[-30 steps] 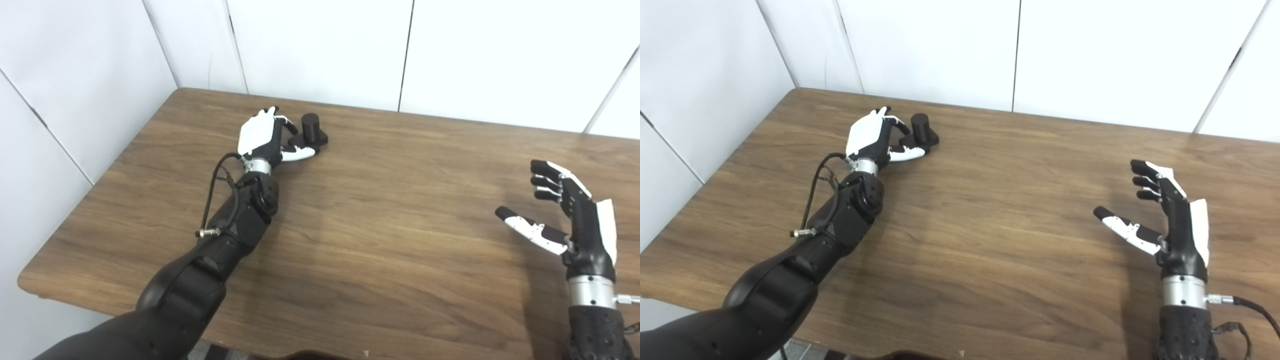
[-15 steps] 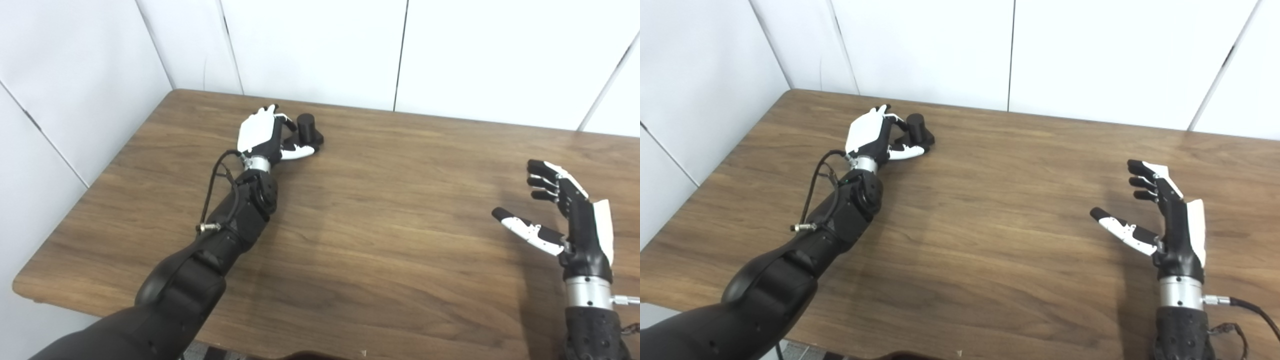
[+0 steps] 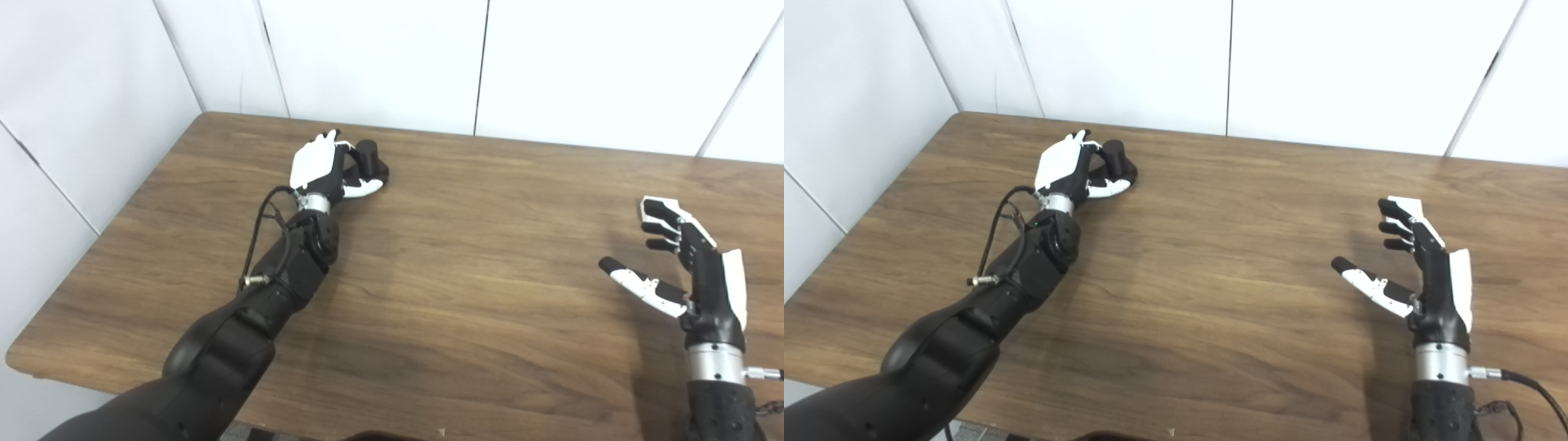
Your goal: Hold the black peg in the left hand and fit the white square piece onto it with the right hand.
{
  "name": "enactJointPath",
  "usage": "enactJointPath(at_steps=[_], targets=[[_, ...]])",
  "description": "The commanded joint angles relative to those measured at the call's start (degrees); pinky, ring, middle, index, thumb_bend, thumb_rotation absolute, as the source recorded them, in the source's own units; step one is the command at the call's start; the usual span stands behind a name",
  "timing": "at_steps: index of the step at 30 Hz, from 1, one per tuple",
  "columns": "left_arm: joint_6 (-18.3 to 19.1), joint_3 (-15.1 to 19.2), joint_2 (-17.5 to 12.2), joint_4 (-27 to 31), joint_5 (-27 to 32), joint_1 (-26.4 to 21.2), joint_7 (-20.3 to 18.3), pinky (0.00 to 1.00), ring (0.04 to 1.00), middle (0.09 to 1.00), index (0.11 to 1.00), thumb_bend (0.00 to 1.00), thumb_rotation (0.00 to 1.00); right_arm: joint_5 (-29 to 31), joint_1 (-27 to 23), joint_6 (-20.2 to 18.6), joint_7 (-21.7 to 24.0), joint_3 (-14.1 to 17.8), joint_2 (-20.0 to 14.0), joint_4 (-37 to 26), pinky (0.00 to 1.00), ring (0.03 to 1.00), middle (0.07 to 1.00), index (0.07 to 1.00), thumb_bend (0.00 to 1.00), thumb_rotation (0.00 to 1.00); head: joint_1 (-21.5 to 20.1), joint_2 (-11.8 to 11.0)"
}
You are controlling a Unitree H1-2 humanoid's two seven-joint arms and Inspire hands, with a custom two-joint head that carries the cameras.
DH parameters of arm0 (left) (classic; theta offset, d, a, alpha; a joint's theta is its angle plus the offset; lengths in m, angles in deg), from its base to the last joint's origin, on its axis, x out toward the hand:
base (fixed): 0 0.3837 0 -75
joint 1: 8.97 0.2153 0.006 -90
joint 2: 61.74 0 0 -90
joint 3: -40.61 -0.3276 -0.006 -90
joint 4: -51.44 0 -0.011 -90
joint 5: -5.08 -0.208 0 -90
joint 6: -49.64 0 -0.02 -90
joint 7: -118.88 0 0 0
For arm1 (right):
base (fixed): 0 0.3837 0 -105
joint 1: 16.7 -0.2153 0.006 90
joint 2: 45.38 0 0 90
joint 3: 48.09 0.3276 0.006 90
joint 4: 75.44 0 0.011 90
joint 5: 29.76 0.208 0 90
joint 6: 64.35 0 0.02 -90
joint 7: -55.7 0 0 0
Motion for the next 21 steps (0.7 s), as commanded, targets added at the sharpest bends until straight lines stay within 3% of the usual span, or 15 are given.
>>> enactJointPath(at_steps=[1, 8, 9, 11, 21], targets=[[-0.2, -0.5, 0.3, -0.2, -0.1, -2.3, -1.0, 1.0, 1.0, 0.977, 0.611, 0.9, 0.38, -1.0, 0.9, 0.2, -0.9, 0.1, 0.6, -0.4, 0.65, 0.729, 0.79, 0.768, 0.72, 0.25, 0.0, 0.1], [-1.5, -0.1, 0.2, -0.9, 0.7, -2.3, -0.8, 1.0, 1.0, 0.945, 0.514, 0.83, 0.32, -0.8, 1.1, -0.4, -0.8, 0.6, 0.9, -0.7, 0.65, 0.732, 0.788, 0.768, 0.72, 0.24, 0.2, 0.2], [-1.6, -0.1, 0.2, -1.0, 0.8, -2.3, -0.8, 1.0, 1.0, 0.944, 0.498, 0.64, 0.18, -0.9, 1.1, -0.4, -0.8, 0.6, 0.9, -0.7, 0.64, 0.732, 0.786, 0.767, 0.72, 0.24, 0.2, 0.2], [-1.6, -0.1, 0.2, -1.1, 0.9, -2.4, -0.9, 1.0, 1.0, 0.941, 0.489, 0.55, 0.11, -1.1, 1.0, -0.1, -0.9, 0.6, 0.7, -0.5, 0.64, 0.733, 0.785, 0.766, 0.72, 0.25, 0.2, 0.2], [-1.5, -0.7, 0.0, -1.5, 1.3, -2.7, -0.9, 1.0, 1.0, 0.931, 0.485, 0.52, 0.08, -0.5, 0.8, 0.5, -0.8, 1.0, 0.2, -0.1, 0.67, 0.744, 0.789, 0.764, 0.71, 0.25, 0.2, 0.3]])
